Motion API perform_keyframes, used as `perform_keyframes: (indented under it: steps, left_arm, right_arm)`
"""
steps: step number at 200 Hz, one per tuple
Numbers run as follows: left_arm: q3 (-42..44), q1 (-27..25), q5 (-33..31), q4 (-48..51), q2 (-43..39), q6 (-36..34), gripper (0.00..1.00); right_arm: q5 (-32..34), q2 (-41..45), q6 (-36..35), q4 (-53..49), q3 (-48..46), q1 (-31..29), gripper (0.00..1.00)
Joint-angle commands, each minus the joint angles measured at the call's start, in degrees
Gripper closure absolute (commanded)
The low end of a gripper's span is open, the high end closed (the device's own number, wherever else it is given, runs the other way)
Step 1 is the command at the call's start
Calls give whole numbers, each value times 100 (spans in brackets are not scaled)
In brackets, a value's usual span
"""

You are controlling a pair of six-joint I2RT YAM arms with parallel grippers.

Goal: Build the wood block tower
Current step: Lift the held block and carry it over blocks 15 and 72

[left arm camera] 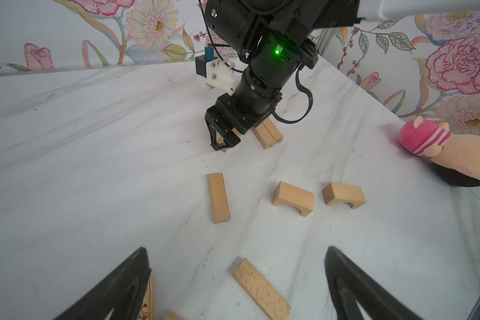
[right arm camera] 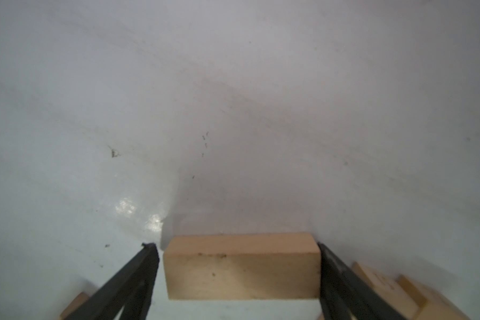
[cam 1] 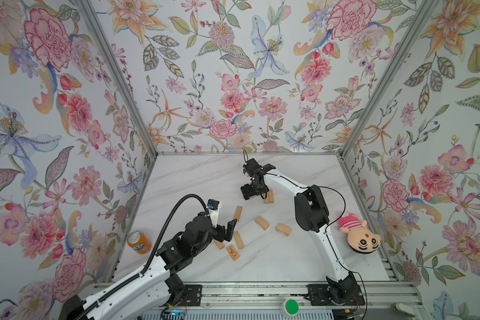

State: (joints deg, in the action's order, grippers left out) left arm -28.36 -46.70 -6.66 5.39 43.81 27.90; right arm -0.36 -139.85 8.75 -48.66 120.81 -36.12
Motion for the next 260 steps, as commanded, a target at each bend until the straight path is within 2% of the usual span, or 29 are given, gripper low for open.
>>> perform_keyframes:
  steps: [1,53,103,160,221,260]
  left_arm:
    - [20,-68,-125,42,-50,-22,1]
    - [12,-68,-149,41,-97,-35,1]
    - [-42,-63,-191,52,-110,-88,1]
    - [-44,-66,-194,76,-222,-76,1]
    - [-4,-68,-78,26,-301,-52,1]
    - [29,-68,37,-68,-303,8,1]
  right_arm:
    - [115,-51,38,-265,74,0,16]
    - [227,23,128,-284,83,-36,31]
    - [349,318,239,-283,253,-58,35]
    - [566,744,500,-284,270,16,36]
    - [743,1350,730,-258,-696,293,36]
    - [633,1783,785,131,-1516,474,36]
